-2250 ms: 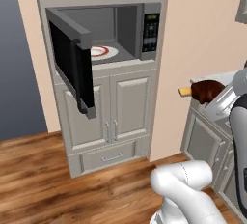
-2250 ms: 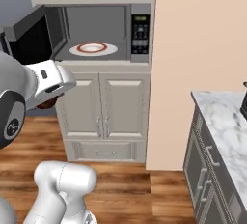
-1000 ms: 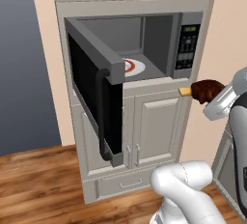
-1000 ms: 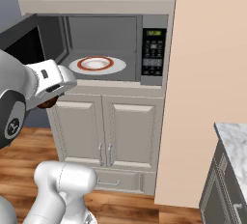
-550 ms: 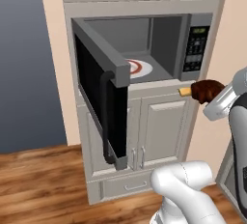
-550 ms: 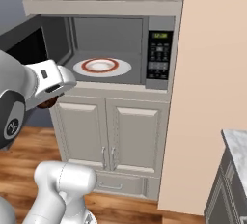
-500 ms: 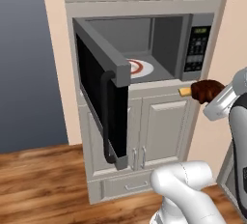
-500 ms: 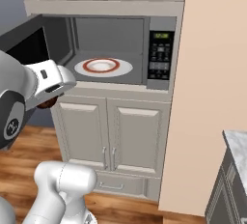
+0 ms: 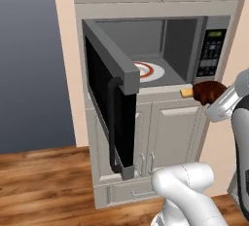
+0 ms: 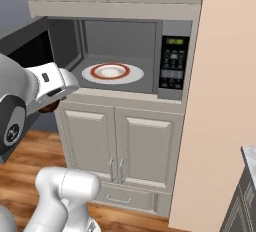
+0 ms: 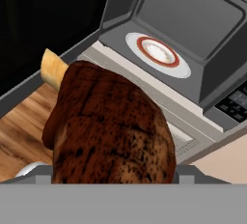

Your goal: Transport the steak from the fridge to the microwave and turn on the microwave.

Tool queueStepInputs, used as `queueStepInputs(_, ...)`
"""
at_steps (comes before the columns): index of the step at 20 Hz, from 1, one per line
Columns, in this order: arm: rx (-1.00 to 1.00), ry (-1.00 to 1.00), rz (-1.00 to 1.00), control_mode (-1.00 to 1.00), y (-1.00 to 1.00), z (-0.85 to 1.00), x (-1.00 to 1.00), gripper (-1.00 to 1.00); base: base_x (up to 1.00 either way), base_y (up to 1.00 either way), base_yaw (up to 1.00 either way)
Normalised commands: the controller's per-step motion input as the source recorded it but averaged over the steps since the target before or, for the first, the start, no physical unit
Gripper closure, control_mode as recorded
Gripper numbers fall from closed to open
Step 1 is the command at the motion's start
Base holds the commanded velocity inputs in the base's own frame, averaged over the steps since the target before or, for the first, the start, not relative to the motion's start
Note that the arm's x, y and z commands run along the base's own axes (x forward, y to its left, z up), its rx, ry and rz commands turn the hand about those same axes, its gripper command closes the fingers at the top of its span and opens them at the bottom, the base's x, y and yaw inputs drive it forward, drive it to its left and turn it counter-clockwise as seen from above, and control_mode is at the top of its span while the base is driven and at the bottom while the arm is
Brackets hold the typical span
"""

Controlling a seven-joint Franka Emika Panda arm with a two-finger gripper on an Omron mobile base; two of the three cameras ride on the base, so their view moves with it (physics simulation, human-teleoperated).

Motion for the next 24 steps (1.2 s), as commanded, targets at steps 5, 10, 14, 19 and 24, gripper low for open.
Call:
queueStepInputs(5, 0.0, 0.0, 0.0, 1.0, 0.0, 0.0, 0.0, 1.0, 0.46, 0.0, 0.0)
queueStepInputs(10, 0.0, 0.0, 0.0, 1.0, 0.0, 0.0, 0.0, 1.0, 0.39, 0.0, 0.0)
queueStepInputs(14, 0.0, 0.0, 0.0, 1.0, 0.0, 0.0, 0.0, 1.0, 0.08, 0.0, 0.0)
queueStepInputs(19, 0.0, 0.0, 0.0, 1.0, 0.0, 0.0, 0.0, 1.0, 0.0, 0.0, 0.0)
queueStepInputs(24, -0.01, 0.04, 0.0, -1.0, 0.0, -0.14, 0.63, 1.0, 0.0, 0.0, 0.0)
